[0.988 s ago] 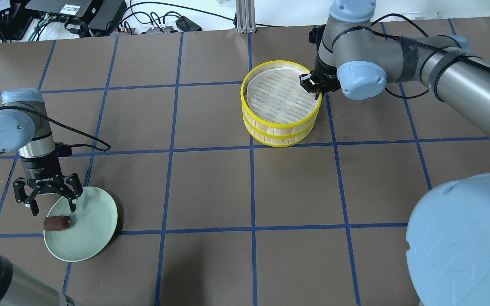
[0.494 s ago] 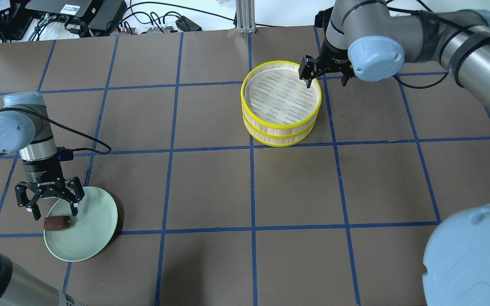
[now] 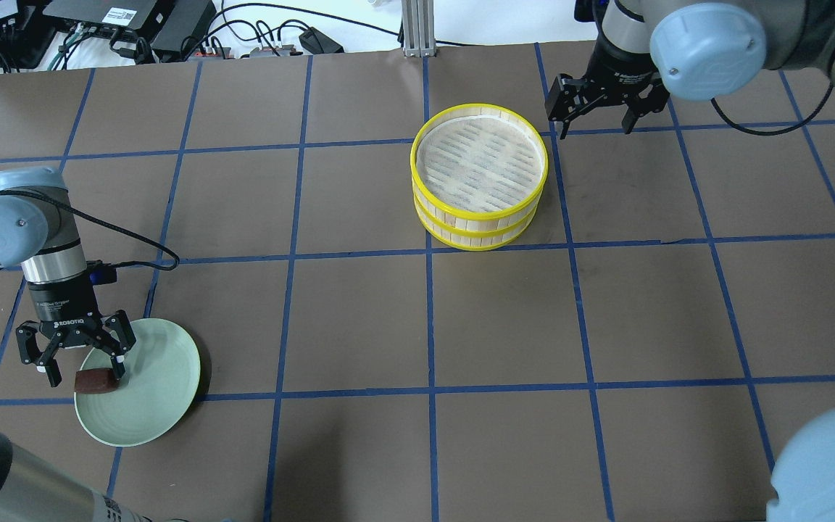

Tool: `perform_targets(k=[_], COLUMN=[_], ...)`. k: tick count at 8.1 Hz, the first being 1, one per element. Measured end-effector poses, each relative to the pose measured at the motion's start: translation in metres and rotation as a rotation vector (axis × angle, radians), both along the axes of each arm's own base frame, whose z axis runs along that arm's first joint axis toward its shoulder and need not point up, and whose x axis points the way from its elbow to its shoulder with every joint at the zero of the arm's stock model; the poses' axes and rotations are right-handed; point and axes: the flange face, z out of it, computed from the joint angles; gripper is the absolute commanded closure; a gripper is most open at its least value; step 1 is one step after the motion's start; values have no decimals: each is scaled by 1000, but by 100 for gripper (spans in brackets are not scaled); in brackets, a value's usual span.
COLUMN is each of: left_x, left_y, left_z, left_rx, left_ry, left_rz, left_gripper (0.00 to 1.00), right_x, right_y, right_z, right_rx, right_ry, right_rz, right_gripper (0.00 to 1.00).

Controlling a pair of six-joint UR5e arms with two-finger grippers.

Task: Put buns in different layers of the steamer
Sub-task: 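Grasp the brown bun with left gripper while right gripper releases steamer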

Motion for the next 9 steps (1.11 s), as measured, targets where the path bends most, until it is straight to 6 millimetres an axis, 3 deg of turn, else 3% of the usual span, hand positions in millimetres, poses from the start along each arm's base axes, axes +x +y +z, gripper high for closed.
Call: perform_targets(k=[2, 3, 4, 5, 6, 9], left_x=[3, 3, 3, 2, 2, 4], left_y=[2, 1, 1, 0, -2, -11], left_z=[-4, -6, -7, -8, -8, -3], left_rx=[8, 8, 6, 0, -8, -42], left_ry=[14, 17, 21, 30, 37, 53], left_rz=[16, 19, 25, 36, 44, 68], left_gripper=[3, 8, 42, 87, 99, 100], right_x=[-17, -20, -21, -21, -21, -19], right_y=[16, 23, 31, 37, 43, 57], right_z=[24, 34, 45, 54, 64, 81], right_rx=[22, 30, 27, 19, 6, -11], right_ry=[6, 11, 13, 14, 14, 14], right_rz=[6, 6, 13, 24, 31, 38], right_gripper=[0, 0, 0, 0, 0, 0])
